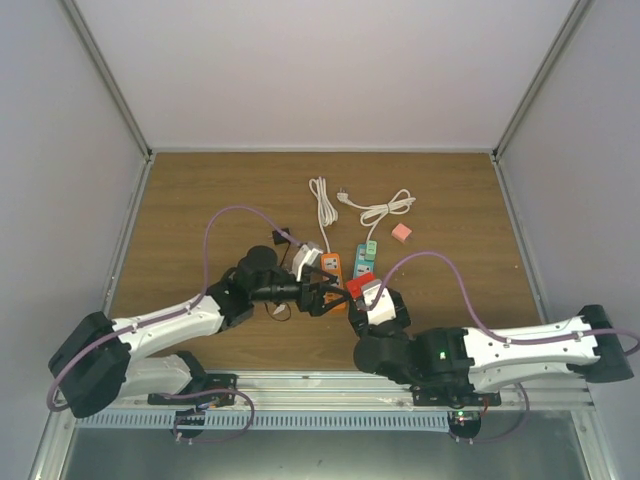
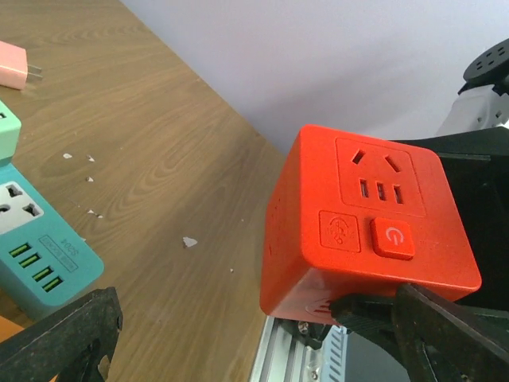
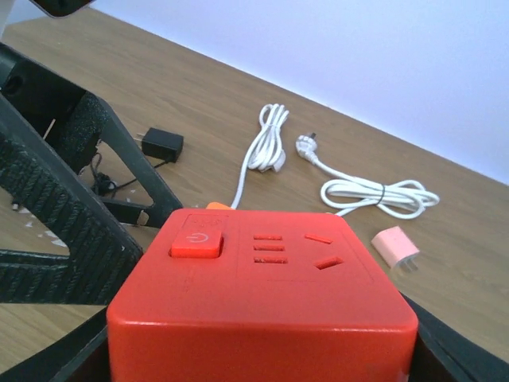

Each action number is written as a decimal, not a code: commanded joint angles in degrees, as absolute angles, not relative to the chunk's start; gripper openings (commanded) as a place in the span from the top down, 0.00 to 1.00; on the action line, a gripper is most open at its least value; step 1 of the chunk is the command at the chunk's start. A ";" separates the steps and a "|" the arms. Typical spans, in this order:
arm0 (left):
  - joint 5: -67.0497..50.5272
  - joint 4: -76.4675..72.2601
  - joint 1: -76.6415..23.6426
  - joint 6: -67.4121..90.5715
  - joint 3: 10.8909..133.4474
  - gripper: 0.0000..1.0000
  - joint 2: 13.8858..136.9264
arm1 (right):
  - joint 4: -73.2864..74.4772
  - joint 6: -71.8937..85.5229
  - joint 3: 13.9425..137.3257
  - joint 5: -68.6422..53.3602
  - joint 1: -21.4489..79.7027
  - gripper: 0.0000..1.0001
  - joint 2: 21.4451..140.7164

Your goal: Insert the plug

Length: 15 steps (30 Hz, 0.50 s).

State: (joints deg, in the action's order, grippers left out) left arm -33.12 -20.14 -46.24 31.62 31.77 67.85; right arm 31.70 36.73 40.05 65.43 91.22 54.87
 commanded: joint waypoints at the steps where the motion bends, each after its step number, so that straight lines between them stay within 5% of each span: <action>1: -34.68 -22.84 -48.36 31.20 34.55 0.05 70.88 | 23.65 31.32 40.21 65.26 91.76 0.85 55.08; 15: -35.90 -21.88 -49.48 31.91 40.06 0.05 72.73 | 21.92 27.15 38.95 61.34 91.69 0.85 56.38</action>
